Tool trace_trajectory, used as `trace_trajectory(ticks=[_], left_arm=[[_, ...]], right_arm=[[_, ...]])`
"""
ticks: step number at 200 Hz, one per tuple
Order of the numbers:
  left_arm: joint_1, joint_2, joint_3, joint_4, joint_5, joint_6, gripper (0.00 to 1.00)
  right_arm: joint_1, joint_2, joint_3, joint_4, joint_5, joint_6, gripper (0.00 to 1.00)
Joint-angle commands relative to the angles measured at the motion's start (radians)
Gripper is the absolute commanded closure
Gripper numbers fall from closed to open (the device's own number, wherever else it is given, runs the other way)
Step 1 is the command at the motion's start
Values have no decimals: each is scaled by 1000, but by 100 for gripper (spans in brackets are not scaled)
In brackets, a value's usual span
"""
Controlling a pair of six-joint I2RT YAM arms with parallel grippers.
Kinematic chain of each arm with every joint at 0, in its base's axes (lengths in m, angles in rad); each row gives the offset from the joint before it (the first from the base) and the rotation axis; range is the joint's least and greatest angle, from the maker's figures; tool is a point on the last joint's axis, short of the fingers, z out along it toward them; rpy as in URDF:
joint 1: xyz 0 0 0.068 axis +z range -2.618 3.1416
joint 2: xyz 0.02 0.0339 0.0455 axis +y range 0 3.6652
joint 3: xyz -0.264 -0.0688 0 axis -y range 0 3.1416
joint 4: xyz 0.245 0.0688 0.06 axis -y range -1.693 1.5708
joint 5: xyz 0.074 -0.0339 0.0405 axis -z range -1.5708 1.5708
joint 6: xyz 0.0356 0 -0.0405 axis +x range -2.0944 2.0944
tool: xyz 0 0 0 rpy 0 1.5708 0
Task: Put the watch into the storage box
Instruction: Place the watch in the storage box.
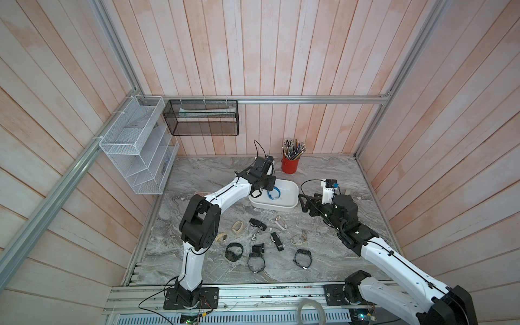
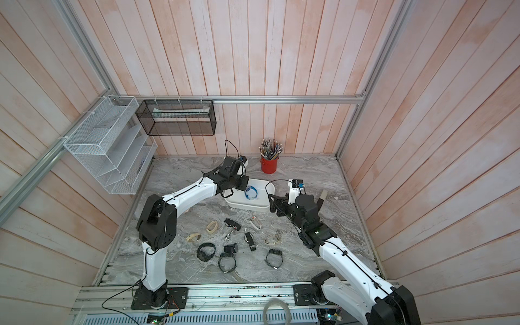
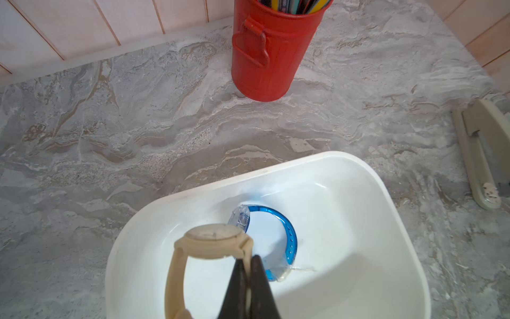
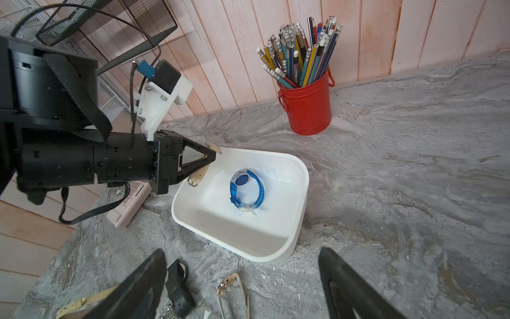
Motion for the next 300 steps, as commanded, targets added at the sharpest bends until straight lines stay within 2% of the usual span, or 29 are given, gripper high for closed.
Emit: trace_trajectory(ticks=[1,147,182,198,223,254,265,289,300], left_arm=[[2,28,38,-9,-31,8,100],[52,168,66,-32,-69,-80,100],[50,135,57,-31,-42,-100,68],[48,92,47,-17,-19,-108,52],[46,-1,11,25,24,-123,33],[46,-144,-70,103,79,-135,17],[46,-209,-127,149,95,-137,14],[46,-400,-337,282,111,-150,3],[46,-497,-459,349,110,-160,0]], right_arm=[[-7,2,-4,-3,7,8,12],[-24,-6,-3,-13,1,5,12],[-28,-4,-3,-9,-2,9,12],[-29,-2,4,-12,-3,10,12],[-31,6,20,-31,6,17,12],[-34,36,45,-76,23,28,12],[-35,46,50,-86,25,35,13],[-34,60,56,-103,23,49,13],[-34,66,57,-111,25,53,13]])
